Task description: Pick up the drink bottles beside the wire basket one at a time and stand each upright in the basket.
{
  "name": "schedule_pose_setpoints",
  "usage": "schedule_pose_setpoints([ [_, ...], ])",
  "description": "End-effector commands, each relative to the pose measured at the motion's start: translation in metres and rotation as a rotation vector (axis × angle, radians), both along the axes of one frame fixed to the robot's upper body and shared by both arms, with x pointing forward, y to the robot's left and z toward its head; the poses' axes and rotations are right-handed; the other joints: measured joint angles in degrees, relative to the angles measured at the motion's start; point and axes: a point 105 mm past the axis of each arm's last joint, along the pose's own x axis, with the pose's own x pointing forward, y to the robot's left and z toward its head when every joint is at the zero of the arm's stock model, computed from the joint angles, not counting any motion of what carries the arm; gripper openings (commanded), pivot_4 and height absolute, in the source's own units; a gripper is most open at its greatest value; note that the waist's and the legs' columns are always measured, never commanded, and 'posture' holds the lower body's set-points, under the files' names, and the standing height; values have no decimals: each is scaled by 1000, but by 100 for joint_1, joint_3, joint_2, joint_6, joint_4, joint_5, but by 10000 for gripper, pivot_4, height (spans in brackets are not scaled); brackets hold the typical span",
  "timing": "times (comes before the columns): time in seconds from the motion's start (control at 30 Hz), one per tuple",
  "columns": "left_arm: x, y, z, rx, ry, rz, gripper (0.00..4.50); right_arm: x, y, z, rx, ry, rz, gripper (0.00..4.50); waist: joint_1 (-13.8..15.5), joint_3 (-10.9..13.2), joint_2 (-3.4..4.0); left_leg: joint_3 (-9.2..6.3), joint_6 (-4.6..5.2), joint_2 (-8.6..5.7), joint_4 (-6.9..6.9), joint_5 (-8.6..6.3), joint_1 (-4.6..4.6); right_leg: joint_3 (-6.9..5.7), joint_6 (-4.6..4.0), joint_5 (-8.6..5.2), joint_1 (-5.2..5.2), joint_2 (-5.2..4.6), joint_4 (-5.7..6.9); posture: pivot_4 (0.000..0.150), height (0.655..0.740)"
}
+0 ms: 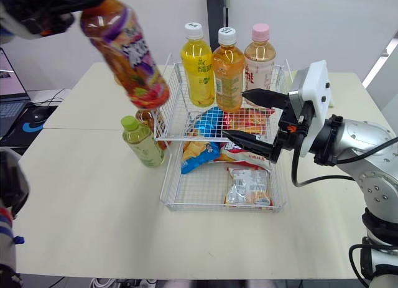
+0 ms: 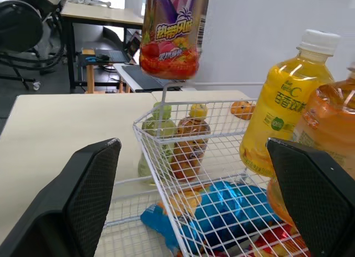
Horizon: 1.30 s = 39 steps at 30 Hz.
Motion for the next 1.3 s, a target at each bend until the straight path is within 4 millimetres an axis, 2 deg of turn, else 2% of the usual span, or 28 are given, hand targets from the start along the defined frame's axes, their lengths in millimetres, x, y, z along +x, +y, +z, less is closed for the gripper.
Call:
schedule_pose_setpoints([
  [0.03, -7, -23, 8, -1, -72, -132, 13942, -9, -10, 11, 7, -70, -72, 45000, 1, 0, 0, -1, 0, 1, 0, 0, 0, -1, 0, 0, 0, 0, 0, 1500, 7400],
  [0.17, -1, -68, -11, 1, -86, -261, 13942, -12, -19, 7, -3, -85, -161, 45000, 8, 0, -1, -1, 0, 1, 3, 1, -3, 1, 0, 0, 0, 1, 0, 1500, 7400],
  [0.33, 5, -111, -45, 46, -208, -297, 13942, -18, -29, 7, -7, -101, -255, 45000, 0, 0, 0, 2, 0, 1, 5, 1, -2, 5, 0, 0, 2, 0, 2, 1500, 7400],
  [0.43, 11, -125, -58, 46, -264, -278, 13942, -21, -34, 8, -4, -106, -294, 45000, -7, -1, 2, 4, -1, 3, 4, 2, -1, 7, 0, 0, -1, 2, 4, 1500, 7400],
  [0.57, 23, -143, -62, 1, -288, -221, 13942, -27, -35, 5, -7, -96, -320, 45000, 21, -1, 3, 4, 0, 3, 3, 2, -1, 6, 0, 0, 2, 3, 4, 1500, 7400],
  [0.83, 43, -159, -65, -29, -276, -154, 13942, -31, -35, 6, -6, -93, -347, 45000, 39, -1, 2, 6, 5, 2, 11, 4, 0, 6, 1, 1, 9, 3, 7, 1500, 7400],
  [1.03, 44, -168, -65, -30, -261, -171, 13942, -32, -34, 6, 0, -89, -353, 45000, 44, -1, 2, 6, 6, 2, 14, 4, -1, 5, 1, 1, 10, 5, 7, 1500, 7400],
  [1.1, 44, -169, -68, -17, -262, -172, 21207, -31, -34, 6, 3, -86, -352, 45000, 44, -1, 2, 6, 6, 2, 14, 4, -1, 6, 1, 1, 10, 5, 7, 1500, 7400],
  [1.2, 42, -168, -64, -39, -261, -174, 29666, -31, -33, 5, 6, -80, -347, 45000, 43, -1, 2, 6, 6, 2, 15, 4, -1, 6, 1, 1, 11, 5, 8, 1500, 7400],
  [1.3, 39, -163, -46, -118, -263, -170, 38325, -29, -32, 5, 12, -76, -333, 45000, 42, -1, 2, 6, 6, 2, 17, 4, -1, 6, 2, 1, 11, 5, 9, 1500, 7400],
])
